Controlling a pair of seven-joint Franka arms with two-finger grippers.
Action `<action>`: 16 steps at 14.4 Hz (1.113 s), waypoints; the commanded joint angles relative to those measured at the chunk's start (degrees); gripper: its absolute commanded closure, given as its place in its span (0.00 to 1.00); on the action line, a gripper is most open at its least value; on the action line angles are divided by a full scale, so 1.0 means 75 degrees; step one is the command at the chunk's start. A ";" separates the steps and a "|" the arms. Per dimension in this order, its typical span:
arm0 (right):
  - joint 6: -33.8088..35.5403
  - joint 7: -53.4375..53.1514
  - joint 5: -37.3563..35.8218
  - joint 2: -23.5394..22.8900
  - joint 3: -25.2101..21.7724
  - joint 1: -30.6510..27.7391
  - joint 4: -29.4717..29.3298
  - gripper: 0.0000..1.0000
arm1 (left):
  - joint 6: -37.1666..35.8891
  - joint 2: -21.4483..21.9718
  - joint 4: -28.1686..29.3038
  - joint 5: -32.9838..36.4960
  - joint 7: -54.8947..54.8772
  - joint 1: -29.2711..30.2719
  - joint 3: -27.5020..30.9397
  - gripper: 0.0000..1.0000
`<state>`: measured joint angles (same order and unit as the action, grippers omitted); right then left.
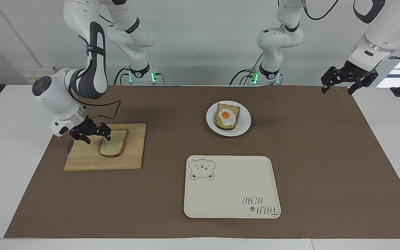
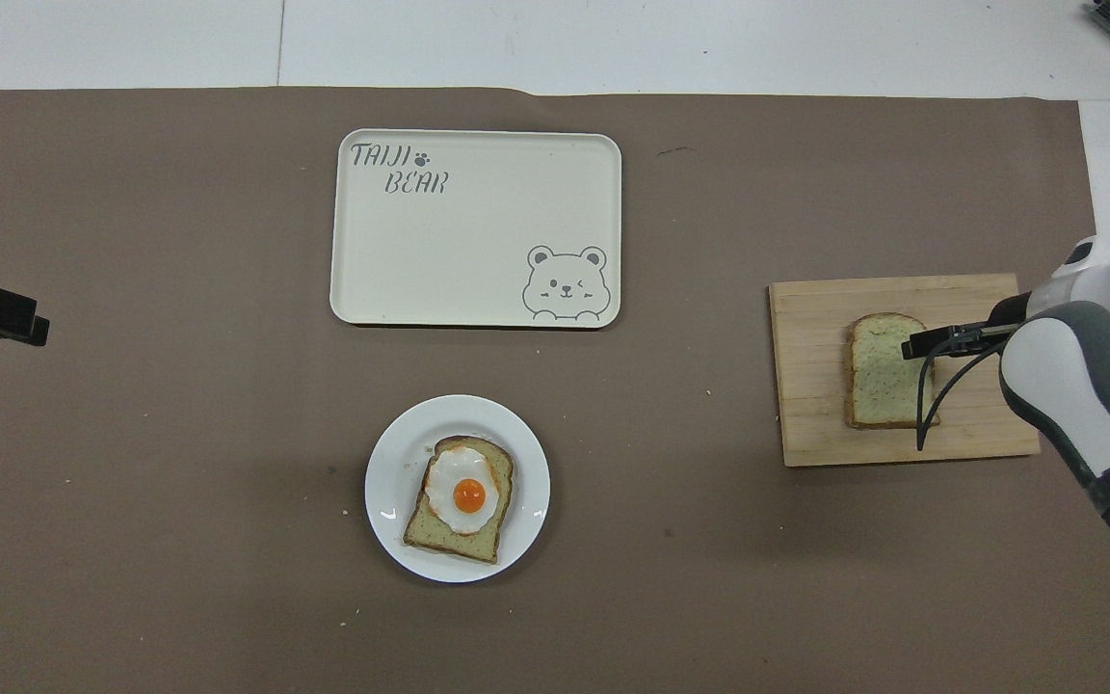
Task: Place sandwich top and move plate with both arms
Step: 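Reach the right gripper over the bread slice on the wooden board, then close the right gripper on the bread slice's edge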
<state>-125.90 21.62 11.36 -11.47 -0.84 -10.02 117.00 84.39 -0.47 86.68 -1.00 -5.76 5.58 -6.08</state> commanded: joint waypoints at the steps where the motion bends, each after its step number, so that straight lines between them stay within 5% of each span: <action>1: -0.0416 0.0410 0.0266 -0.0123 0.0077 -0.0140 0.0290 0.00 | -0.0131 0.0028 -0.0085 -0.0066 -0.0040 0.0089 -0.0032 0.00; 8: -0.0428 0.0434 0.0266 -0.0158 0.0077 -0.0152 0.0419 0.00 | -0.0131 0.0039 -0.0085 -0.0066 -0.0040 0.0089 -0.0032 0.00; 9: -0.0416 0.0434 0.0266 -0.0158 0.0077 -0.0152 0.0419 0.06 | -0.0131 0.0039 -0.0085 -0.0066 -0.0040 0.0089 -0.0032 0.00; 16: -0.0404 0.0317 0.0266 -0.0158 0.0077 -0.0140 0.0431 1.00 | -0.0131 0.0039 -0.0085 -0.0066 -0.0040 0.0089 -0.0032 0.00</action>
<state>-128.05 22.18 11.53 -13.07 -0.79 -10.14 119.23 84.39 -0.47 86.68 -1.00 -5.76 5.58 -6.08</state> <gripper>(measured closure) 0.573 0.000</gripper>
